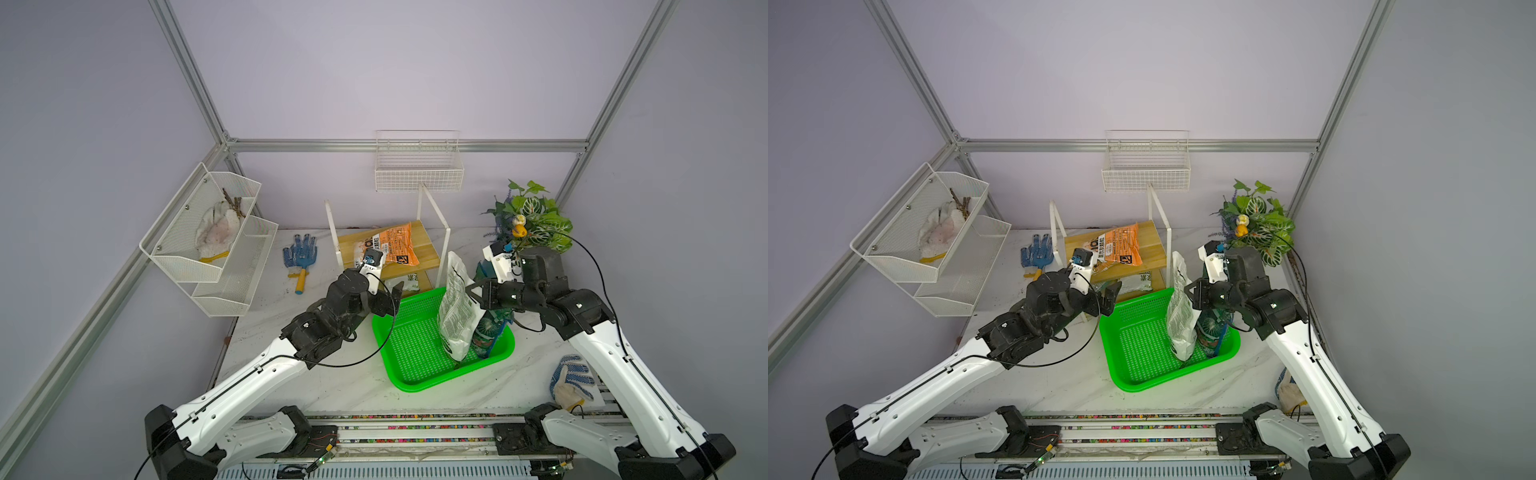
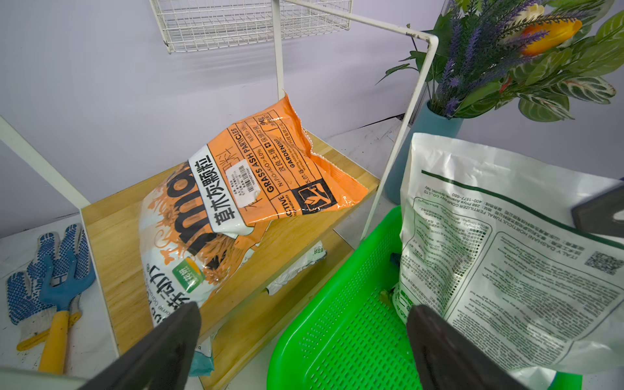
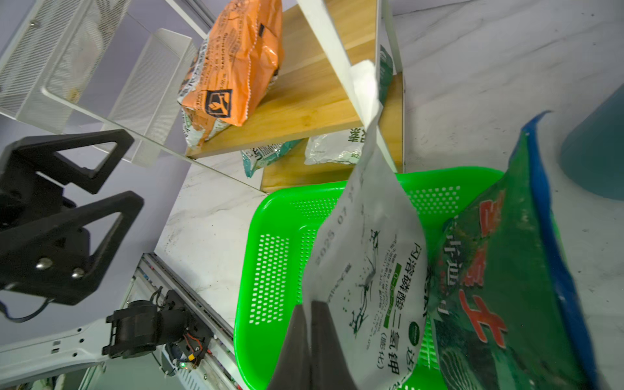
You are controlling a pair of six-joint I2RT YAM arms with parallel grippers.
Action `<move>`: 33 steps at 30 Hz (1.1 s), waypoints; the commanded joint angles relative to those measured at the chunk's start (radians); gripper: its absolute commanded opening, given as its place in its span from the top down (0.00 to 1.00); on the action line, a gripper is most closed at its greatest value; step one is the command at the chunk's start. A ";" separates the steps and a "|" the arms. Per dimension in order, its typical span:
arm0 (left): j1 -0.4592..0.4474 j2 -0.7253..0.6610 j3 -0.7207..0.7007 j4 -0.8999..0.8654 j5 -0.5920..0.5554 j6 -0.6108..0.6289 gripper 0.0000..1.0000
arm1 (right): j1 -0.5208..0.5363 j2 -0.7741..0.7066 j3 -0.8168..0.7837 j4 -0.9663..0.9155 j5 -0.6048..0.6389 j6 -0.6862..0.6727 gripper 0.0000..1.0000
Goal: Take down the fertilizer bag from the shelf
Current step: Place the fertilizer bag in the storage box.
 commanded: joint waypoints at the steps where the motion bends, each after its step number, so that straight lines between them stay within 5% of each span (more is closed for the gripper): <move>1: -0.005 0.010 -0.019 -0.014 0.018 0.005 0.00 | -0.012 -0.075 0.004 0.169 0.050 -0.043 1.00; 10: -0.005 0.015 -0.012 -0.017 0.020 0.008 0.00 | -0.031 -0.116 -0.158 0.118 0.248 -0.102 1.00; 17: -0.006 0.013 -0.020 -0.017 0.020 0.002 0.00 | -0.038 -0.086 -0.159 0.096 0.238 -0.090 1.00; 24: -0.006 0.013 -0.023 -0.017 0.016 0.000 0.00 | -0.038 -0.095 -0.113 0.104 0.189 -0.072 0.38; 27: -0.006 0.016 -0.025 -0.018 0.019 -0.002 0.00 | -0.037 -0.097 -0.101 0.114 0.182 -0.061 0.27; 33: -0.006 0.006 -0.035 -0.019 0.016 -0.013 0.00 | -0.037 -0.069 -0.054 0.140 0.161 -0.050 0.23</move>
